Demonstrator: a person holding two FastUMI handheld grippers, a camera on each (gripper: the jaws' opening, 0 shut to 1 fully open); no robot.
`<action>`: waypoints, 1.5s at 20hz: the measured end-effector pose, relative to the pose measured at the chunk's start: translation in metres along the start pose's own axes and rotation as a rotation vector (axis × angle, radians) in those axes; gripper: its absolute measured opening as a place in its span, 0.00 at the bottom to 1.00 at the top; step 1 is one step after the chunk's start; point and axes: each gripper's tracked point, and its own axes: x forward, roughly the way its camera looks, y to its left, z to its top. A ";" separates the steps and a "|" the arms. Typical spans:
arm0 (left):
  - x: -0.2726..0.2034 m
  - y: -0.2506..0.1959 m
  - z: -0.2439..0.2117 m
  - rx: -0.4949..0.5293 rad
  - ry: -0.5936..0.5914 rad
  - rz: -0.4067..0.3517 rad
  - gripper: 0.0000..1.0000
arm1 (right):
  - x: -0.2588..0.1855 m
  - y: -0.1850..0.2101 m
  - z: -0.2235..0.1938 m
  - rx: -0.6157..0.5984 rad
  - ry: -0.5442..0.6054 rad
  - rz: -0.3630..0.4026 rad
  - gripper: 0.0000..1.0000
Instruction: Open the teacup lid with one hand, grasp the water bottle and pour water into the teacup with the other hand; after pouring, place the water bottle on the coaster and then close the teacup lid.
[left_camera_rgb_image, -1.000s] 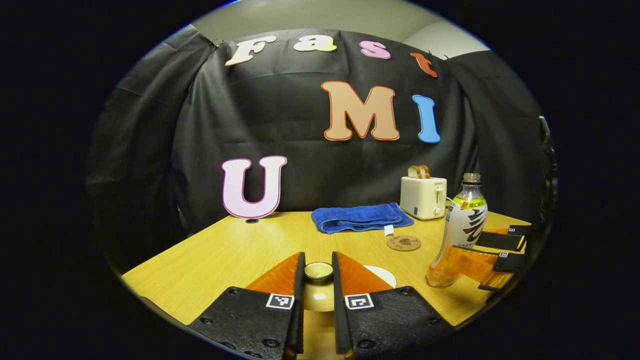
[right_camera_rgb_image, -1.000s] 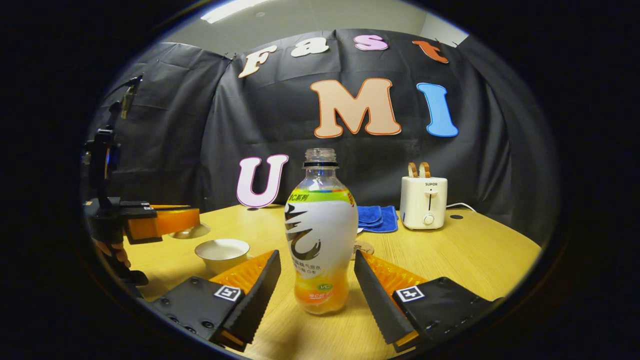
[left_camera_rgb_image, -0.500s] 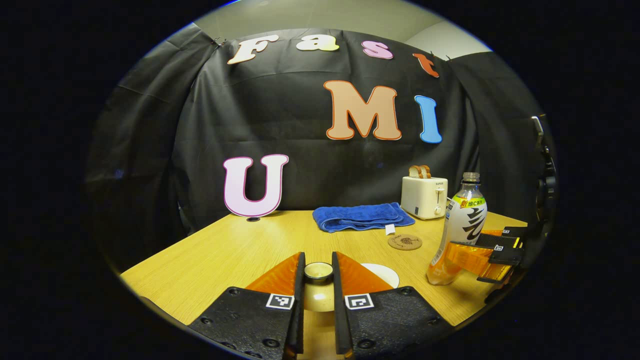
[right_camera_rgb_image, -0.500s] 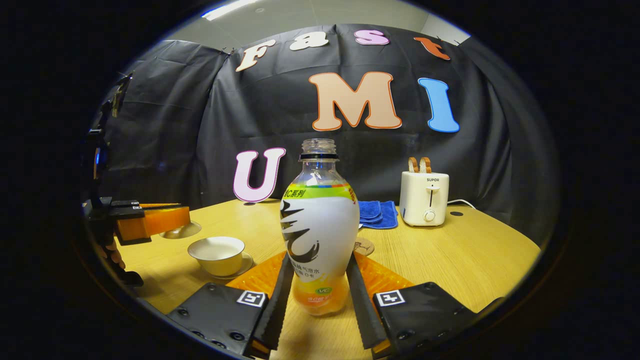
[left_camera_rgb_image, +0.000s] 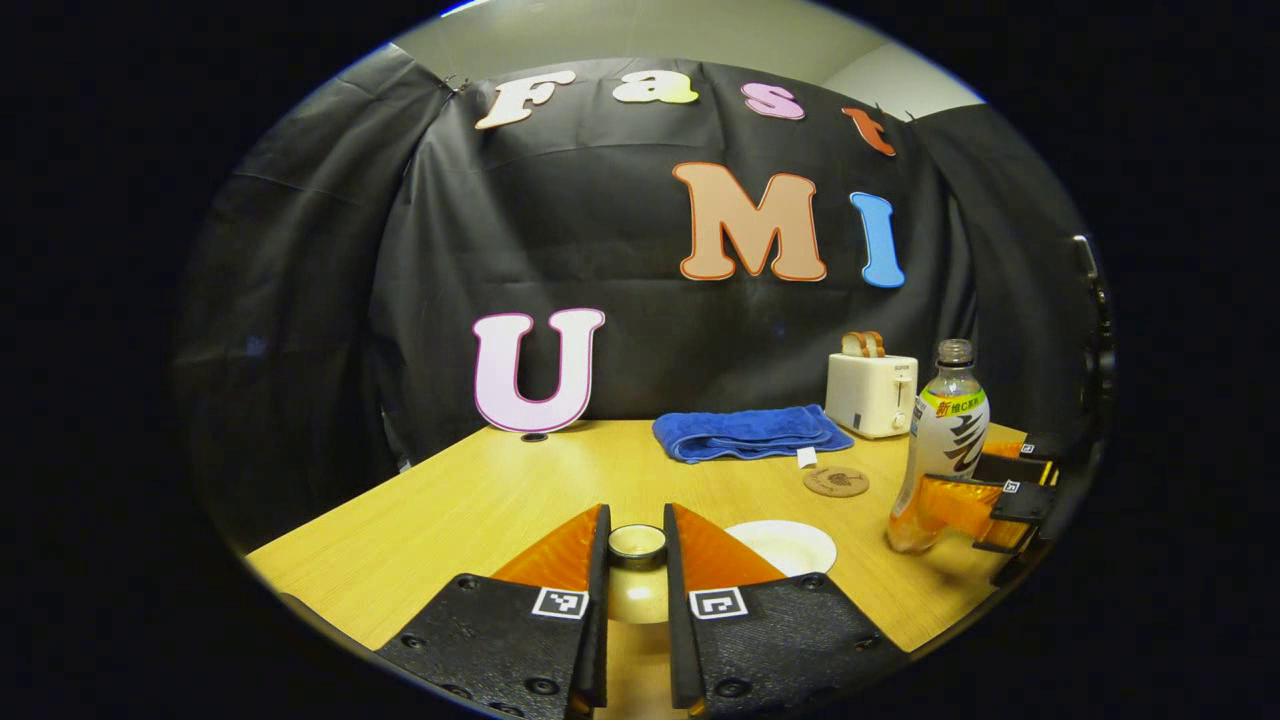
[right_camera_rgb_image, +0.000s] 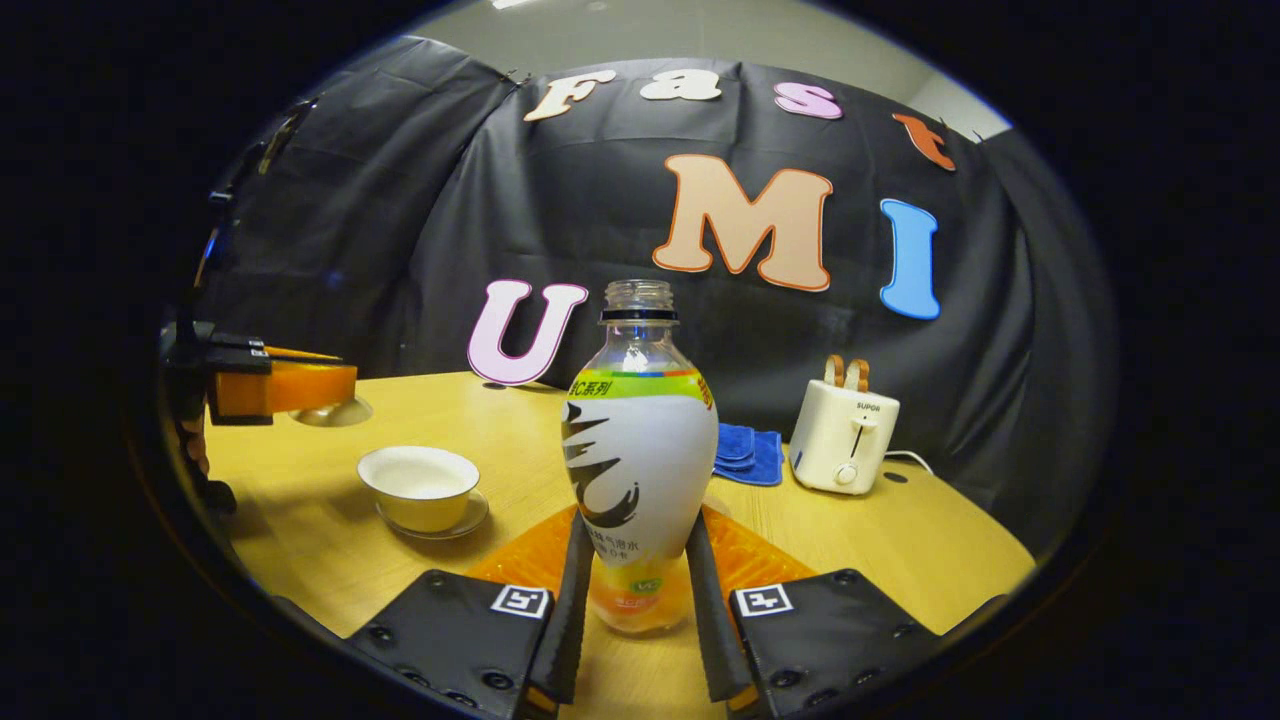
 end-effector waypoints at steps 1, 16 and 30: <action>0.000 0.003 -0.002 0.000 0.003 0.005 0.22 | 0.000 -0.001 0.001 -0.038 -0.002 -0.006 0.52; -0.007 0.048 -0.025 -0.008 0.038 0.067 0.22 | 0.014 0.020 0.007 -0.723 -0.066 -0.050 0.51; -0.011 0.062 -0.032 -0.016 0.030 0.071 0.22 | 0.024 0.026 0.002 -1.163 -0.103 -0.057 0.53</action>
